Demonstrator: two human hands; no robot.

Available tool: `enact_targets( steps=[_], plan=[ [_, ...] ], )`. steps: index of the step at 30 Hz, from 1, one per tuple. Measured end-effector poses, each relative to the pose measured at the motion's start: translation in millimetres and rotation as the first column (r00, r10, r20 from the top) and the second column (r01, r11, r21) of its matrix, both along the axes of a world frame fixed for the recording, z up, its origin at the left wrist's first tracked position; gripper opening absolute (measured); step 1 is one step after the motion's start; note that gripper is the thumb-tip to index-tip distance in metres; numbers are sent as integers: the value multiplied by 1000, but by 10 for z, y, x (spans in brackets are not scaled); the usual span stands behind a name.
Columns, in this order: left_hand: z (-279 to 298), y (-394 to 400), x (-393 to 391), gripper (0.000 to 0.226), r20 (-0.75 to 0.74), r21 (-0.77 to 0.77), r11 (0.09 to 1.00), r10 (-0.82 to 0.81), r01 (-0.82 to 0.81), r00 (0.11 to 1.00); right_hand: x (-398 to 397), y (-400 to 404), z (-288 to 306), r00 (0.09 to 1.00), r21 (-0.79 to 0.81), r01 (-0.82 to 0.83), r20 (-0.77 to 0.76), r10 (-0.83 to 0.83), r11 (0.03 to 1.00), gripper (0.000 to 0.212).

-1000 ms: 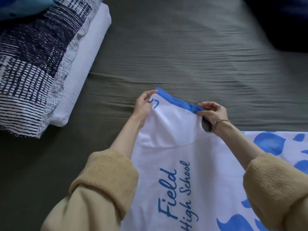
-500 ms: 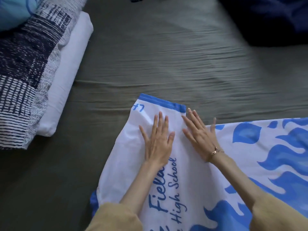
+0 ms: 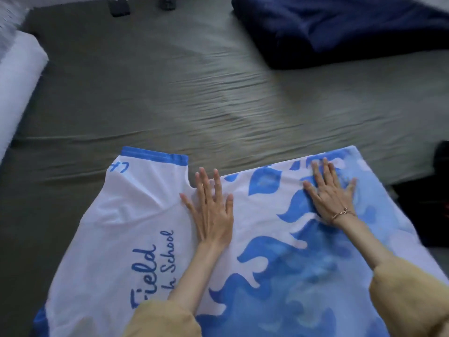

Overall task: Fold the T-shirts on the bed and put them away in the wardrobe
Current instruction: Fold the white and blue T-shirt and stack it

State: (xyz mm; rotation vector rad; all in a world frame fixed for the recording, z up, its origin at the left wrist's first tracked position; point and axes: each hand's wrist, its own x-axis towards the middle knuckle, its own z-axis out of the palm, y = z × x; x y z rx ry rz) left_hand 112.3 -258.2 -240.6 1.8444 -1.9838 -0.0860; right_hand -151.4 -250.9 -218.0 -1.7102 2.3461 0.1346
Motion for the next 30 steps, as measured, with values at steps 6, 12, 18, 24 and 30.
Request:
enact_targets(
  steps=[6, 12, 18, 24, 30],
  plan=[
    [15, 121, -562, 68, 13, 177, 974, -145, 141, 989, -543, 166, 27, 993, -17, 103, 65, -101, 995, 64],
    [47, 518, -983, 73, -12, 185, 942, -282, 280, 959, -361, 556, 57, 977, -37, -188, 96, 190, 982, 97],
    [-29, 982, -1003, 55, 84, 107, 949, -307, 298, 948, -298, 842, 16, 996, -2, -28, 79, 28, 1000, 63],
    [-48, 1537, -1004, 56, 177, 122, 920, -390, 373, 904, -318, 1287, -8, 991, -63, 91, 107, -84, 994, 59],
    [-14, 2046, -1098, 55, 204, 179, 874, -483, 453, 852, -369, 1742, -55, 986, -115, 137, 115, -124, 984, 66]
  ],
)
